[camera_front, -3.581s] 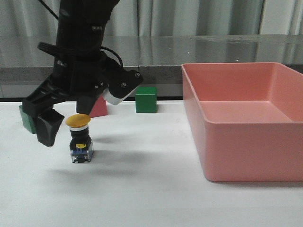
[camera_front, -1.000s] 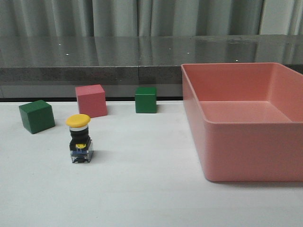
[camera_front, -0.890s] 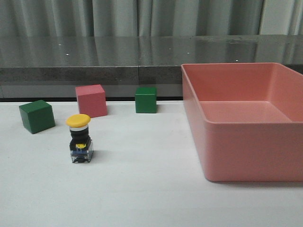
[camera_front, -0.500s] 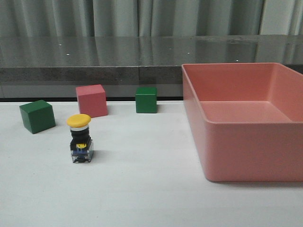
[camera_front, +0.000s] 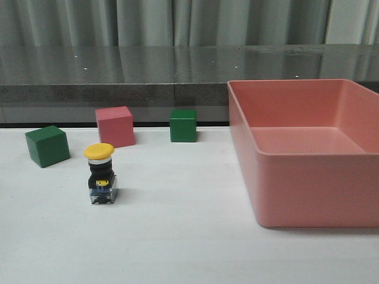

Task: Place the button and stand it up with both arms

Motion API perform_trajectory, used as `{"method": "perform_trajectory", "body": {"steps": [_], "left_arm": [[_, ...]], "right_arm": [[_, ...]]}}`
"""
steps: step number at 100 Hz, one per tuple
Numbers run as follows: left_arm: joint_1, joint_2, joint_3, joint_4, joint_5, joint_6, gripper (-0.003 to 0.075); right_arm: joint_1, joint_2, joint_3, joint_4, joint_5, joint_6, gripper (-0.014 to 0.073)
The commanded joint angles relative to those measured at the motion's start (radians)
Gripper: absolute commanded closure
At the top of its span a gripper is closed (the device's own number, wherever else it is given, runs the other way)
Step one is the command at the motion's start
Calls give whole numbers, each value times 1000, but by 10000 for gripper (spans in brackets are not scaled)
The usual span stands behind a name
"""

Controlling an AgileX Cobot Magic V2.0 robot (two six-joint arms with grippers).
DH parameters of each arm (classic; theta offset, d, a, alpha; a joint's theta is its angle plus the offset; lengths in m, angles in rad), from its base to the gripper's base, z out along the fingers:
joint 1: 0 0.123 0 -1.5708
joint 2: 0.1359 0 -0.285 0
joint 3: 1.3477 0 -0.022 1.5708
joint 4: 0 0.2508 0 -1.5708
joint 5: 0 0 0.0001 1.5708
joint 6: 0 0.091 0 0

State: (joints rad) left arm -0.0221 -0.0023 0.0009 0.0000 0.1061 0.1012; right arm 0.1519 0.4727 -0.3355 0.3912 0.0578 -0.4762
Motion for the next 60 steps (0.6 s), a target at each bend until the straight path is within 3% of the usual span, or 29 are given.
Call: {"method": "perform_trajectory", "body": {"steps": [1,60], "left_arm": [[3,-27,7,11,-106,-44,739],[3,-35,29,9,-106,-75,739]], "right_arm": [[-6,-1,-28,7,-66,0,655],[-6,1,-28,7,-67,0,655]]}}
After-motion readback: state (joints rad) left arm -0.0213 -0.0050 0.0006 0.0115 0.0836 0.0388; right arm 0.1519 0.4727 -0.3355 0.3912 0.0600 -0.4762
